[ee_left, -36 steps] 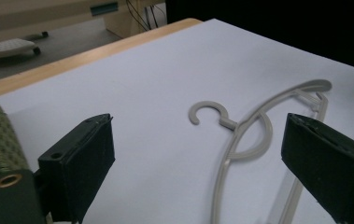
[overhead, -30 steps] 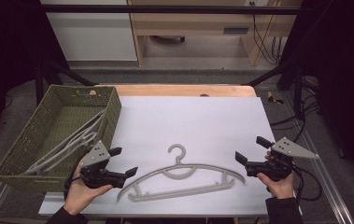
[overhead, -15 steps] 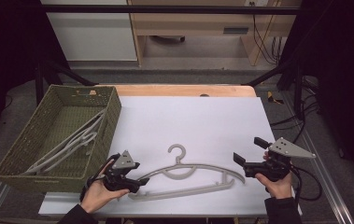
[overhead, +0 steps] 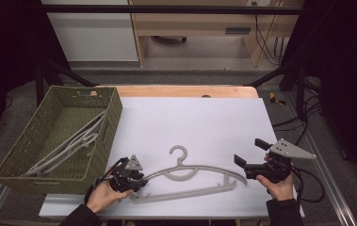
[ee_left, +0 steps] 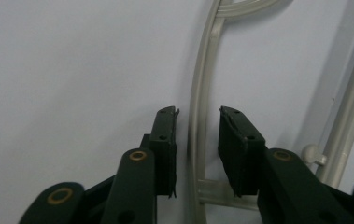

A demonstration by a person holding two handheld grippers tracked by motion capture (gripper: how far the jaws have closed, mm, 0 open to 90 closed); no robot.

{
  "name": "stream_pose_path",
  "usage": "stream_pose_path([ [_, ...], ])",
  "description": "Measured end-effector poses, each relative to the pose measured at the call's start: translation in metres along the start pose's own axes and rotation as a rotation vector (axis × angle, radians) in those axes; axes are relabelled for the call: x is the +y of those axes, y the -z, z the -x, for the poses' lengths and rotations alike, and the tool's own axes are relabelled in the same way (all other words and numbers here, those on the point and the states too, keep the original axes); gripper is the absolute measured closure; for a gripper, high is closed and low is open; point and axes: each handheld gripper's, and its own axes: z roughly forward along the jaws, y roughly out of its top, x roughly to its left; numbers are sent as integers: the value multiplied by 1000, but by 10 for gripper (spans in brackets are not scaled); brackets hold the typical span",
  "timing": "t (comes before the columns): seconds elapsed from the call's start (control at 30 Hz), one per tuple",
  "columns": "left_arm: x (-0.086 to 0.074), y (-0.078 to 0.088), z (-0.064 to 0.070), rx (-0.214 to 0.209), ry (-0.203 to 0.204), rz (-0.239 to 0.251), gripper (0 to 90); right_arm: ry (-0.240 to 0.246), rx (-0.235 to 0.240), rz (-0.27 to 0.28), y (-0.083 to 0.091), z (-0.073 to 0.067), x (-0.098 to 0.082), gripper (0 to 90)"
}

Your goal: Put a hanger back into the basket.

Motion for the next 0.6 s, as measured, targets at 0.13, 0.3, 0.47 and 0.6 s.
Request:
stream_pose_path([
  [0.13,1,-1,1,23,28,1,743,0,0,-2,0,-1,0,11],
  [0.3,3,0,6,54,35,-19,785,5,-1,-5,0,-2,0,11],
  [0.47,1,0,10,81,115,9,799,7,1,-11,-1,-3,0,11],
  [0.6,0,1,10,118,161,5,817,7,-1,-6,0,-2,1,11],
])
